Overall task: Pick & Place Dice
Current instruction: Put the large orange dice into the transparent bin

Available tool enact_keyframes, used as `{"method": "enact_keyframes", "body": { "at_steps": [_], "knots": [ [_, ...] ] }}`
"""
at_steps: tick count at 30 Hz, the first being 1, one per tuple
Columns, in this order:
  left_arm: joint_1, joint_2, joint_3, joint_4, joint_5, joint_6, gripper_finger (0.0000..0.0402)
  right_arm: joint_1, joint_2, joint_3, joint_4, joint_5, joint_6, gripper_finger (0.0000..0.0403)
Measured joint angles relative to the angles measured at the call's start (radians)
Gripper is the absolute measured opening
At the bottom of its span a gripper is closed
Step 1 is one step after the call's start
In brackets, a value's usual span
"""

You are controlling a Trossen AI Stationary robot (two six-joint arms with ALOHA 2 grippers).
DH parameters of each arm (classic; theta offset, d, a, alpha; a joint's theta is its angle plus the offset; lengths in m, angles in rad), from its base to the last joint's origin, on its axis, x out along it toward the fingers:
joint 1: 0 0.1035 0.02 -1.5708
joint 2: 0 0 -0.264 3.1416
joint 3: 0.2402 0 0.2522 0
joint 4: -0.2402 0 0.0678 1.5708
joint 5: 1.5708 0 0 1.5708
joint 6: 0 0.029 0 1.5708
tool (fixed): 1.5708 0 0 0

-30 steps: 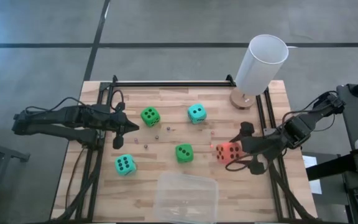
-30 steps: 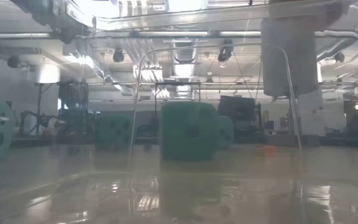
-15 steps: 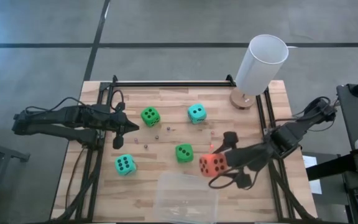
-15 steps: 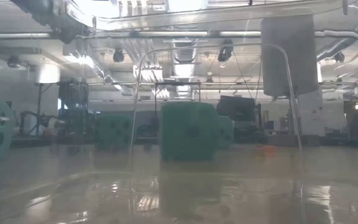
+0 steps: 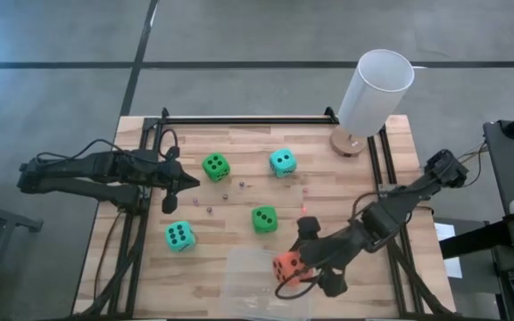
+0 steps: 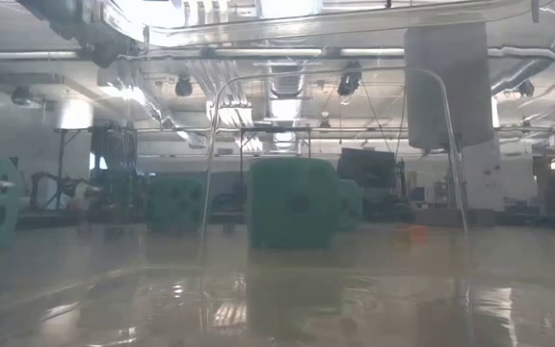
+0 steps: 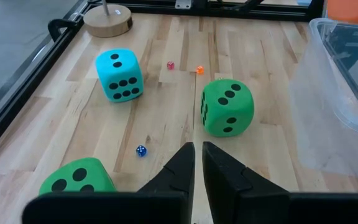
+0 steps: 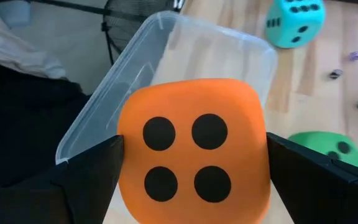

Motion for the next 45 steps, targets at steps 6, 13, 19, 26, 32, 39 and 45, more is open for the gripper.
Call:
{"method": "enact_keyframes", "body": {
  "at_steps": [6, 13, 19, 26, 32, 39, 45],
  "knots": [
    [0.0, 0.0, 0.0, 0.0, 0.0, 0.0, 0.0038, 0.011, 0.017, 0.002, 0.014, -0.002, 0.006, 0.0366],
    [0.0, 0.0, 0.0, 0.0, 0.0, -0.001, 0.0038, 0.015, 0.036, 0.0, 0.008, -0.001, -0.006, 0.0366],
    [-0.008, 0.0, 0.0, 0.008, 0.108, 0.022, 0.0038, 0.015, 0.048, 0.0, 0.006, 0.001, -0.008, 0.0366],
    [-0.029, 0.0, 0.0, 0.034, 0.301, 0.027, 0.0038, 0.015, 0.046, 0.0, 0.005, 0.001, -0.012, 0.0366],
    [-0.03, 0.0, 0.0, 0.031, 0.301, 0.026, 0.0038, 0.015, 0.045, -0.001, 0.005, 0.001, -0.012, 0.0366],
    [-0.03, 0.0, 0.0, 0.031, 0.301, 0.023, 0.0038, 0.015, 0.045, -0.001, 0.005, 0.002, -0.012, 0.0366],
    [-0.03, 0.0, 0.0, 0.031, 0.301, 0.023, 0.0038, 0.015, 0.045, -0.001, 0.005, 0.002, -0.012, 0.0366]
  ]
}}
